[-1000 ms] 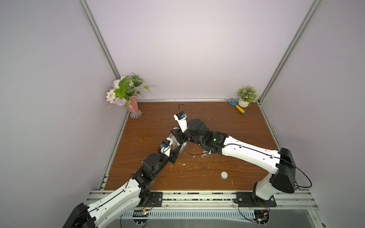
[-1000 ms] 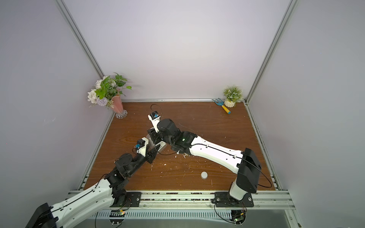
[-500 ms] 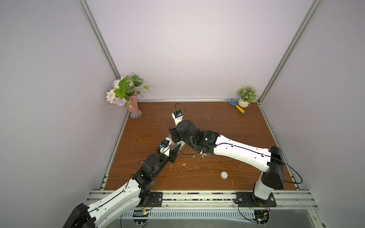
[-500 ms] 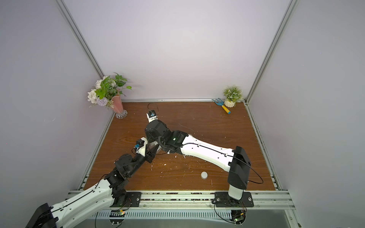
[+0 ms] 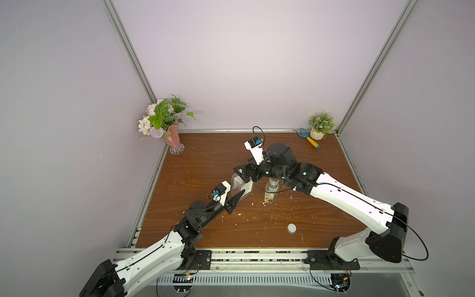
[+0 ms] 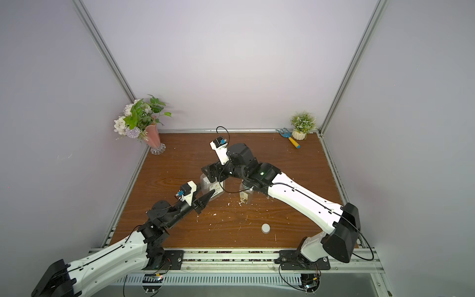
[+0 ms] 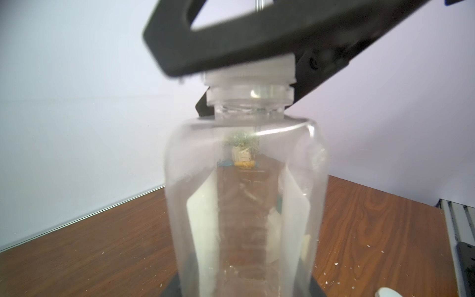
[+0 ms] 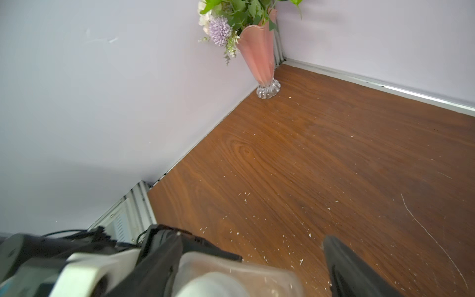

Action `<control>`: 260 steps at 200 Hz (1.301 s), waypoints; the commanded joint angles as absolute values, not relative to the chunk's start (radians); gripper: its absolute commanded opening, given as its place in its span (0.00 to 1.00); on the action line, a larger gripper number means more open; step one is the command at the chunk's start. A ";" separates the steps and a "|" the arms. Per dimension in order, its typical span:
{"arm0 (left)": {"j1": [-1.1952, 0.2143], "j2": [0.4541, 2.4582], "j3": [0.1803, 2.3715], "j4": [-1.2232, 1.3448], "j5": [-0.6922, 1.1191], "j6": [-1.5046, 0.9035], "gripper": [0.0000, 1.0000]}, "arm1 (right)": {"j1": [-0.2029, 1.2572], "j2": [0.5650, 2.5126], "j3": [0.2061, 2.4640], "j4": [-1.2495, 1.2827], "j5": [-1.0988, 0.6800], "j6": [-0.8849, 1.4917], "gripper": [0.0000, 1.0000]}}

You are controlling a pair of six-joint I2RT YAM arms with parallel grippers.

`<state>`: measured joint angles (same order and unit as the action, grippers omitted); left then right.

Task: Screw on the bottle caps
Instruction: Screw the bottle cap onto the plastic bottle.

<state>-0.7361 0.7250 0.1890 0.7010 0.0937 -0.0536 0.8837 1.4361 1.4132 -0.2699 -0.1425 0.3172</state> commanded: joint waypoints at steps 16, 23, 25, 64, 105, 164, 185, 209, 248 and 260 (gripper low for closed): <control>-0.736 0.730 0.213 0.755 0.112 -0.067 0.01 | 0.775 1.371 1.430 -0.201 -0.451 0.210 0.90; -0.736 0.729 0.214 0.754 0.115 -0.067 0.00 | 0.763 1.369 1.433 -0.196 -0.491 0.199 0.90; -0.736 0.729 0.214 0.754 0.117 -0.068 0.01 | 0.759 1.369 1.432 -0.193 -0.499 0.196 0.90; -0.735 0.727 0.224 0.744 0.167 -0.080 0.00 | 0.682 1.369 1.398 -0.139 -0.774 0.106 0.89; -0.735 0.726 0.245 0.729 0.242 -0.102 0.00 | 0.605 1.377 1.341 -0.044 -1.072 0.062 0.89; -0.718 0.745 0.274 0.719 0.344 -0.138 0.00 | 0.604 1.413 1.350 -0.066 -1.162 -0.001 0.86; -0.712 0.761 0.285 0.724 0.370 -0.147 0.00 | 0.614 1.410 1.341 -0.064 -1.160 -0.019 0.85; -0.702 0.776 0.290 0.732 0.389 -0.158 0.00 | 0.628 1.411 1.333 -0.051 -1.161 -0.022 0.82; -0.688 0.778 0.289 0.747 0.408 -0.170 0.00 | 0.654 1.427 1.343 -0.106 -1.126 -0.066 0.75; -0.687 0.782 0.291 0.747 0.412 -0.170 0.00 | 0.655 1.432 1.340 -0.104 -1.121 -0.066 0.73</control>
